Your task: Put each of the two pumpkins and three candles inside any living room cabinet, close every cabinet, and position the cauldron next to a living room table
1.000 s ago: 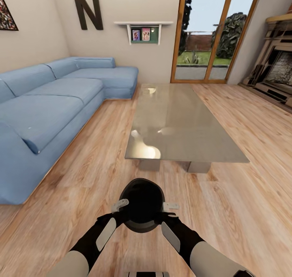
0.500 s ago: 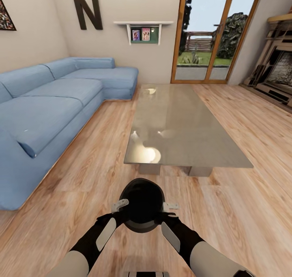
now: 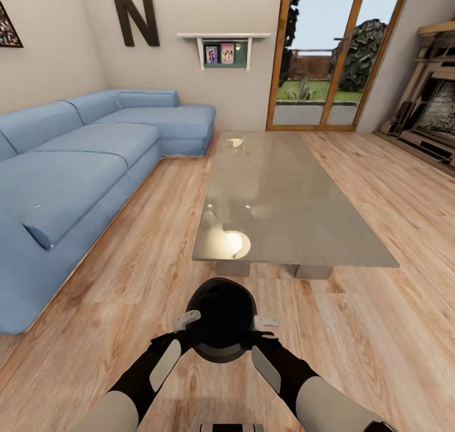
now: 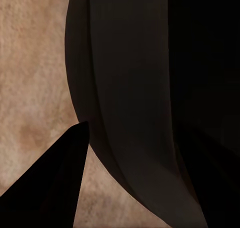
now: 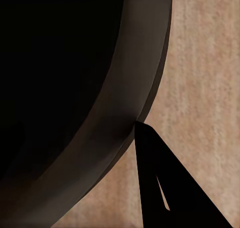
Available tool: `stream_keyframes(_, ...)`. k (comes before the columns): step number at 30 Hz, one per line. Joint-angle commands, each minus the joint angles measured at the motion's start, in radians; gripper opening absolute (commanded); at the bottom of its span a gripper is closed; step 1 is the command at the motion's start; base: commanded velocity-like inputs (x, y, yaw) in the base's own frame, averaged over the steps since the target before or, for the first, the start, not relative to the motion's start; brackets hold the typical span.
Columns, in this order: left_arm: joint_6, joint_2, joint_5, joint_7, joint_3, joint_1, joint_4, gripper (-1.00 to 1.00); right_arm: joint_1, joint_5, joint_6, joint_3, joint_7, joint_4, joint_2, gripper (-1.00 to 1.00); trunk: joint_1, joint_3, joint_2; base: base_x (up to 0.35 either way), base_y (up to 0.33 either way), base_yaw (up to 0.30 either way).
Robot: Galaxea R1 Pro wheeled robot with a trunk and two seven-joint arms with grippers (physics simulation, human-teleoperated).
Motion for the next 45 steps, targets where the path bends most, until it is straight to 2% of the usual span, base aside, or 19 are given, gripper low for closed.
stream_keyframes(1,0.000,0.013,0.033,0.013,-0.015,-0.001,-0.035,-1.00,-0.001,-0.023,0.002,0.032,0.049,-0.001,-0.014,-1.00,0.000,-0.001,-0.001,0.002,0.000,0.000)
stream_keyframes(6,0.000,0.013,0.033,0.013,-0.015,-0.001,-0.035,-1.00,-0.001,-0.023,0.002,0.032,0.049,-0.001,-0.014,-1.00,0.000,-0.001,-0.001,0.000,0.000,0.000)
stream_keyframes(15,0.000,0.012,0.033,0.013,-0.015,-0.001,-0.035,-1.00,-0.001,-0.023,0.002,0.032,0.049,-0.001,-0.014,-1.00,0.004,-0.036,-0.003,0.000,0.000,0.000)
stream_keyframes(21,0.000,0.012,0.033,0.013,-0.015,-0.001,-0.035,-1.00,-0.001,-0.023,0.002,0.032,0.049,-0.001,-0.014,-1.00,0.004,-0.036,-0.003,0.000,0.000,0.000)
stream_keyframes(25,0.000,0.012,0.034,0.013,-0.015,-0.001,-0.035,-1.00,-0.001,-0.023,0.002,0.032,0.049,-0.001,-0.014,-1.00,0.005,-0.051,-0.004,0.000,0.000,0.000)
stream_keyframes(45,0.000,0.012,0.034,0.013,-0.015,-0.001,-0.035,-1.00,-0.001,-0.024,0.007,0.032,0.046,0.001,-0.013,-1.00,0.005,-0.051,-0.004,0.000,0.000,0.000)
